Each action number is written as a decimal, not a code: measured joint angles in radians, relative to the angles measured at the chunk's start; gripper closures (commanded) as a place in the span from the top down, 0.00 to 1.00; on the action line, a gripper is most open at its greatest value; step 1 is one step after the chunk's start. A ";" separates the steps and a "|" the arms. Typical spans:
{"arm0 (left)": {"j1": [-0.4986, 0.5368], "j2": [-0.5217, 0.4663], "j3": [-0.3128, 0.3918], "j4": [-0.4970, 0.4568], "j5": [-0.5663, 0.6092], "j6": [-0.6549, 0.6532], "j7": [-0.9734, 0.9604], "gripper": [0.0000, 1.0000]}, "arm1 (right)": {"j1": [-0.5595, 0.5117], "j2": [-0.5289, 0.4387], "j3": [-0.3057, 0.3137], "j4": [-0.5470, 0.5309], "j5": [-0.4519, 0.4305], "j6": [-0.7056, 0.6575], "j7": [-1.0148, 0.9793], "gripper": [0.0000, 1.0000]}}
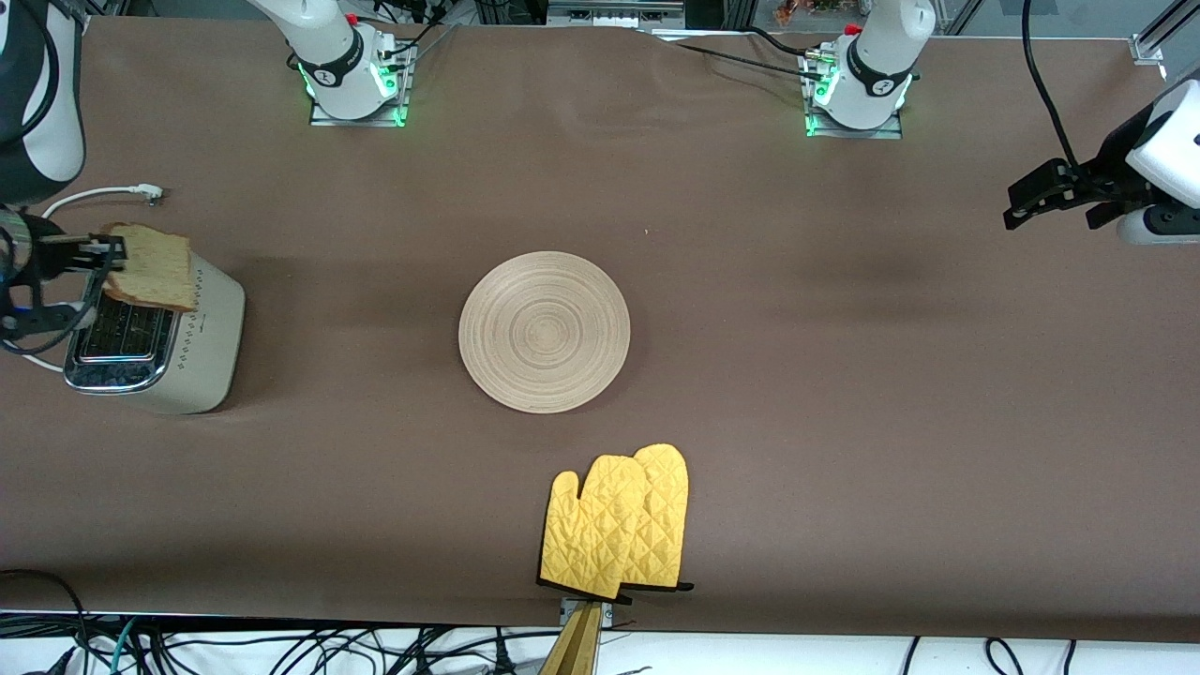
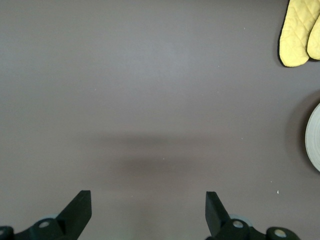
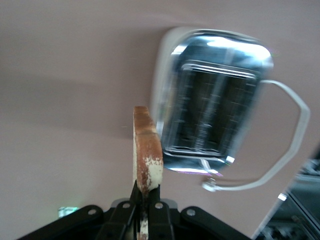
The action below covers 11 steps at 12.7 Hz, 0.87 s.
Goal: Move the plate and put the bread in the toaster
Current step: 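Lower the held bread into a toaster slot with the right gripper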
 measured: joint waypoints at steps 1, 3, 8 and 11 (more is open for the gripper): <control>0.004 0.010 0.004 0.008 0.000 0.000 0.002 1.00 | -0.002 0.001 -0.015 0.003 -0.014 0.023 0.015 0.00; 0.005 0.027 0.003 0.018 0.000 0.000 0.003 1.00 | -0.013 0.021 -0.040 0.002 -0.017 0.068 0.020 0.00; 0.002 0.029 -0.002 0.023 0.000 -0.010 0.003 1.00 | -0.024 0.103 -0.048 0.001 -0.026 0.125 0.049 0.00; 0.004 0.029 0.000 0.023 0.000 -0.011 0.003 1.00 | -0.041 0.117 -0.049 0.001 -0.028 0.127 0.053 0.00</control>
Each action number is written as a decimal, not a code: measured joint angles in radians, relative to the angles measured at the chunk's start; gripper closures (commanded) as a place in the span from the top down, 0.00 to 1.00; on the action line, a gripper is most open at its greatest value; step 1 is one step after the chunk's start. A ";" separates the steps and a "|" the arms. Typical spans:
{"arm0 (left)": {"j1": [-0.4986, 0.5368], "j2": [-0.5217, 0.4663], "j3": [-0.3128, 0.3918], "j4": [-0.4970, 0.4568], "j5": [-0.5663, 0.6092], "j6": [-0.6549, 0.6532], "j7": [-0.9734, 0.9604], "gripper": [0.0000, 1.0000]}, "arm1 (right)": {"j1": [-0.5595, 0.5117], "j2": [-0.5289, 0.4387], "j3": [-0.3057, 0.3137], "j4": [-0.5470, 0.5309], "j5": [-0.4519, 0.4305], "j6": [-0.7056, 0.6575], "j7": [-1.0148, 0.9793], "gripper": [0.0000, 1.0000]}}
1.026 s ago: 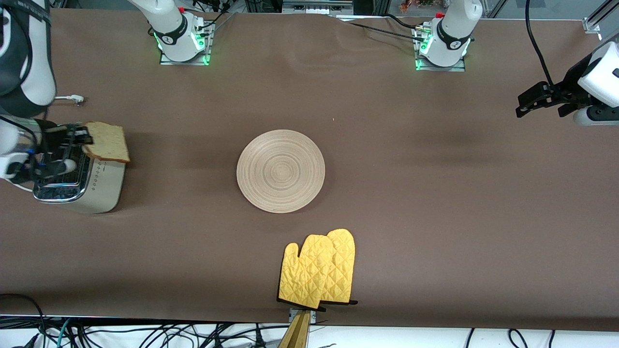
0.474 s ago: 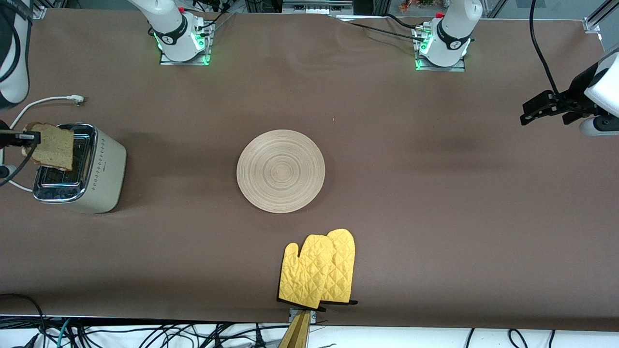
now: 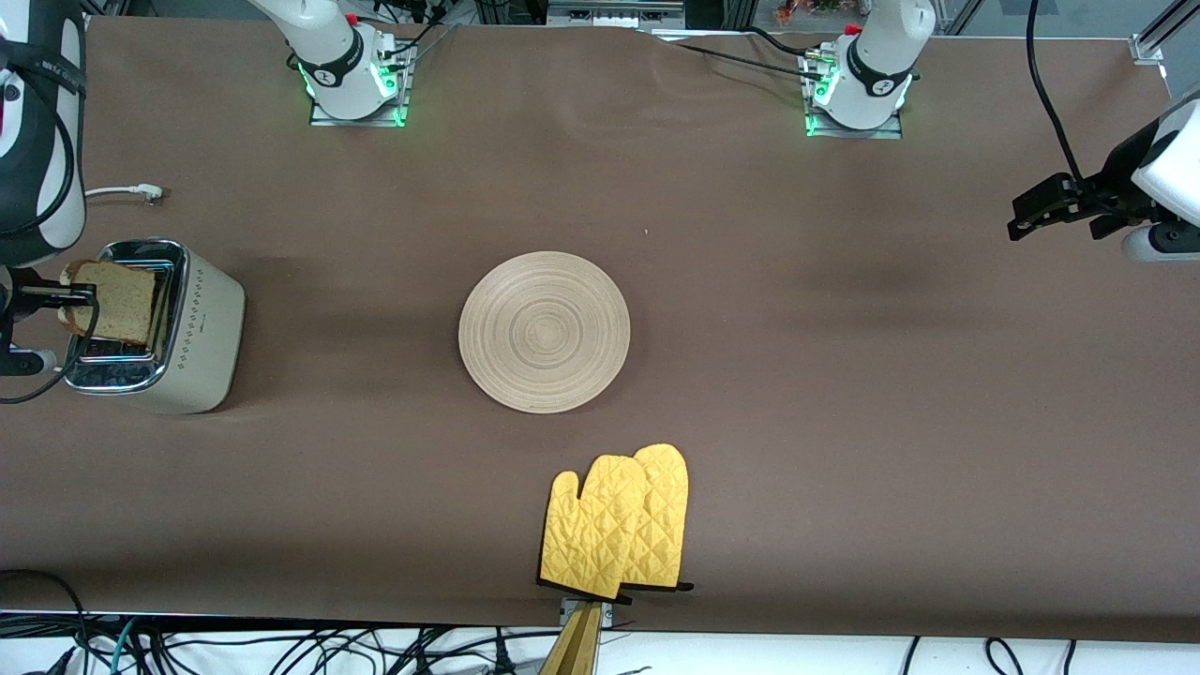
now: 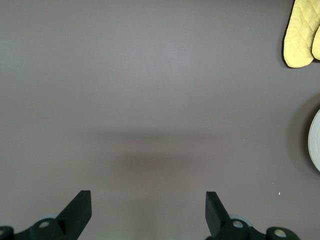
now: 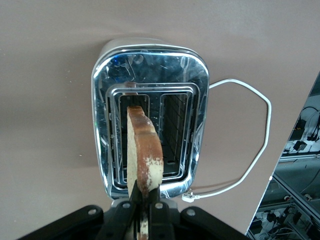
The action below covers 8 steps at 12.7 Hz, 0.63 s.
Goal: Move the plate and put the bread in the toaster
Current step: 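Lower the held bread into a toaster slot with the right gripper, then open the right gripper to release the bread in the slot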
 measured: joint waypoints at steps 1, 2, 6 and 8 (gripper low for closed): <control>0.000 0.000 0.000 0.000 0.000 0.000 0.000 1.00 | -0.006 0.002 0.000 0.000 0.000 0.001 0.000 0.00; 0.000 0.000 0.000 0.000 0.000 0.000 0.000 1.00 | -0.010 0.005 0.000 0.000 0.000 0.006 0.000 0.25; 0.000 0.000 0.000 0.000 0.000 -0.007 0.001 1.00 | -0.012 0.028 0.000 -0.001 0.000 0.037 0.000 1.00; 0.000 0.000 0.000 0.001 0.000 -0.011 0.001 1.00 | -0.010 0.018 0.002 0.004 0.007 0.023 0.000 1.00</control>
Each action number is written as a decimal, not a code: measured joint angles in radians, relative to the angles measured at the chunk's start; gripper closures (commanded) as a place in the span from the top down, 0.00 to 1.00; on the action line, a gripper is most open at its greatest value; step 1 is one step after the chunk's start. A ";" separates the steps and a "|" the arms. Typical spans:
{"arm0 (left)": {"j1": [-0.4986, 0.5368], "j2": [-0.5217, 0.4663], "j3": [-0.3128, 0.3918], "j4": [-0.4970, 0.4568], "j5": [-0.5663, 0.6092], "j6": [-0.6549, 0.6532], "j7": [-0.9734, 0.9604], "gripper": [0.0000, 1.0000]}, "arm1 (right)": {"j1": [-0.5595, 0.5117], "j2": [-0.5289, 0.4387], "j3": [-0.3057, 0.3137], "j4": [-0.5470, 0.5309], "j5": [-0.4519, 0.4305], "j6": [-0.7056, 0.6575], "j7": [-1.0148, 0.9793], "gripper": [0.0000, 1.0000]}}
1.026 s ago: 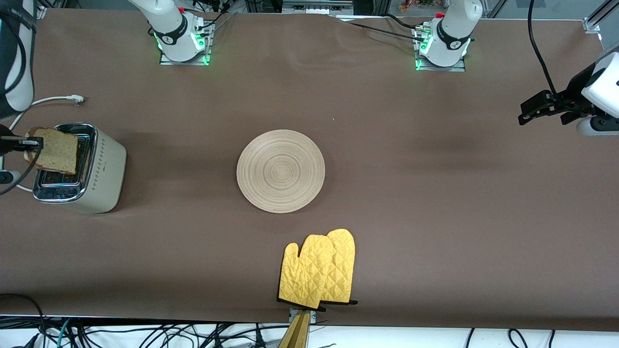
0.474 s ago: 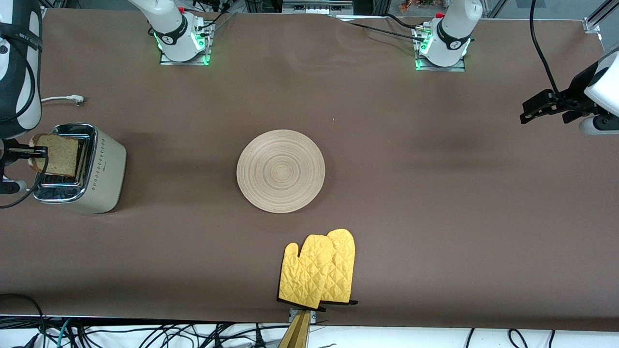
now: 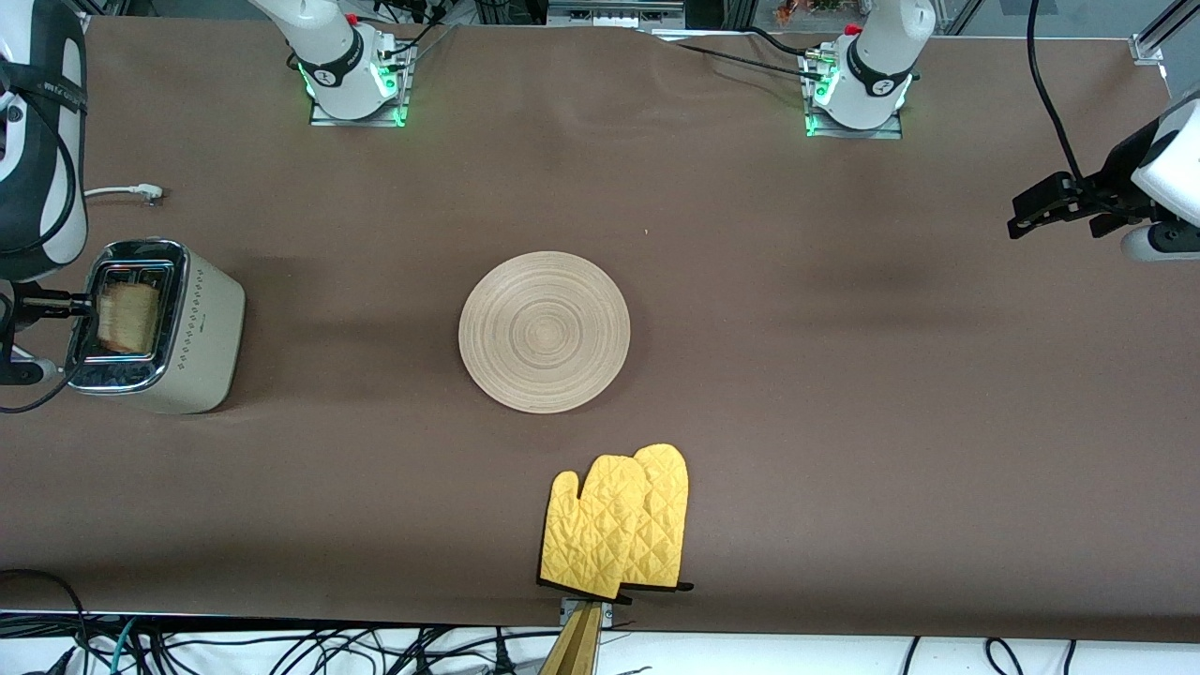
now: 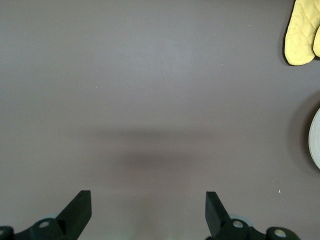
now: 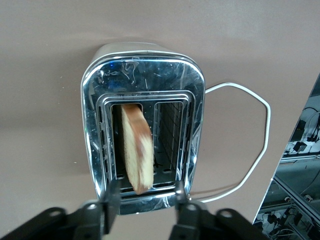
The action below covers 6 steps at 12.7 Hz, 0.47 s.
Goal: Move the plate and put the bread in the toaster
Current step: 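Open the right gripper to release the bread in the slot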
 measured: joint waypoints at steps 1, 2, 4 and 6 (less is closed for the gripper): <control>0.000 0.000 0.000 0.001 0.000 -0.001 0.000 1.00 | 0.005 -0.013 0.004 0.005 0.015 -0.021 0.000 1.00; 0.000 0.000 -0.001 0.001 0.000 -0.003 0.000 1.00 | 0.017 -0.033 0.006 0.010 0.037 -0.048 0.000 1.00; -0.001 0.000 -0.001 0.002 0.000 -0.004 0.000 1.00 | 0.045 -0.087 0.009 0.018 0.100 -0.083 0.002 1.00; -0.002 0.000 -0.002 0.002 0.000 -0.005 0.000 1.00 | 0.052 -0.148 0.012 0.020 0.168 -0.119 0.003 1.00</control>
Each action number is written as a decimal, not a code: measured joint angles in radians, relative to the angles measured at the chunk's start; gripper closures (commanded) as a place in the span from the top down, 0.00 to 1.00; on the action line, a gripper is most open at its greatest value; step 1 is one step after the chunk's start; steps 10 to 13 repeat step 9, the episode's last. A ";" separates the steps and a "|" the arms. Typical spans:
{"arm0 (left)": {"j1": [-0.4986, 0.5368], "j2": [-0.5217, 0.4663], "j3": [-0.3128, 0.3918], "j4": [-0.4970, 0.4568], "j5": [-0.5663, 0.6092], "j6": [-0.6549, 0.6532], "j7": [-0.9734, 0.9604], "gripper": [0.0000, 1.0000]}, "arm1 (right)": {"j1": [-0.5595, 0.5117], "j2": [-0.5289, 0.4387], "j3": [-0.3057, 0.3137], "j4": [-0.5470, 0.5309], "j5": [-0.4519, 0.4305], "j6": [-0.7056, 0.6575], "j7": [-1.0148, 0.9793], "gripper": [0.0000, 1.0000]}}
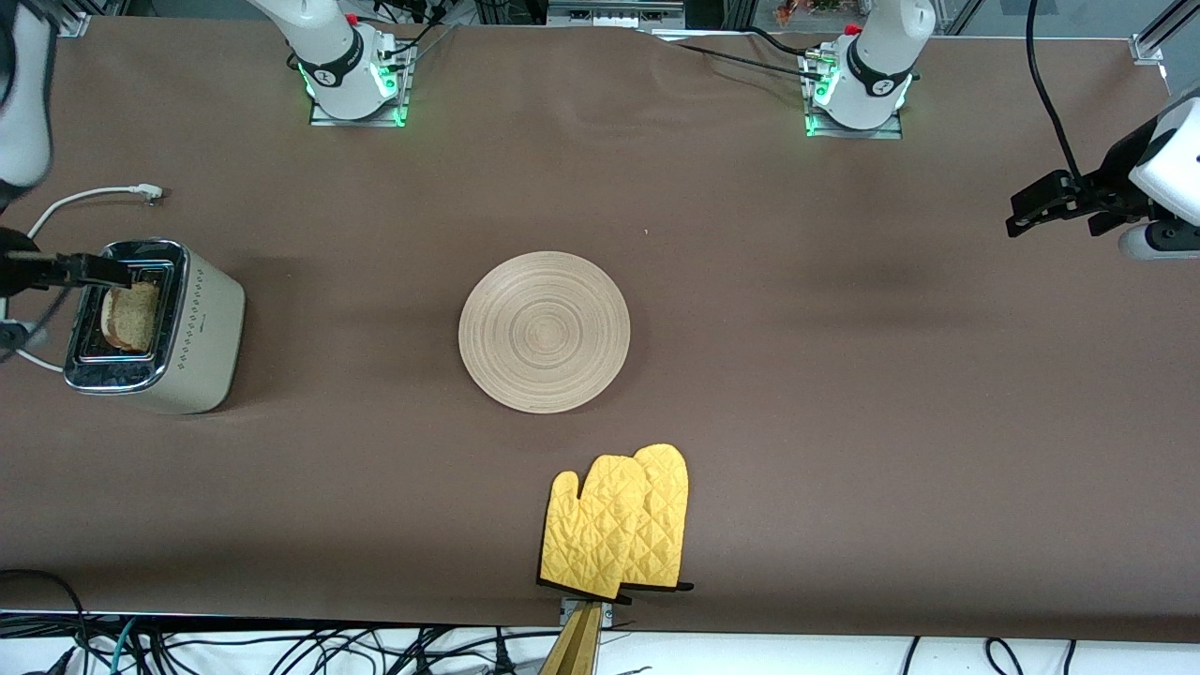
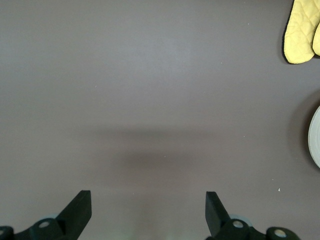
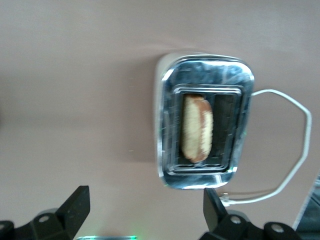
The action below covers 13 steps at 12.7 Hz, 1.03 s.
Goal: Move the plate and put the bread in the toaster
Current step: 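Open the right gripper to release the bread in the slot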
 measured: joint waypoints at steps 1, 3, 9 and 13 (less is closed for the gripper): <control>0.000 0.000 -0.001 0.000 0.000 0.000 0.000 1.00 | 0.001 -0.028 0.009 0.000 0.022 -0.018 0.000 1.00; -0.002 0.000 -0.002 0.000 0.000 -0.001 0.000 1.00 | 0.002 -0.073 0.045 -0.012 0.030 -0.014 0.012 1.00; -0.002 0.000 -0.002 0.001 0.000 -0.001 0.000 1.00 | -0.157 -0.255 0.232 -0.312 0.022 0.180 0.056 1.00; -0.002 0.000 -0.002 0.001 0.000 -0.001 0.000 1.00 | -0.157 -0.255 0.232 -0.312 0.022 0.180 0.056 1.00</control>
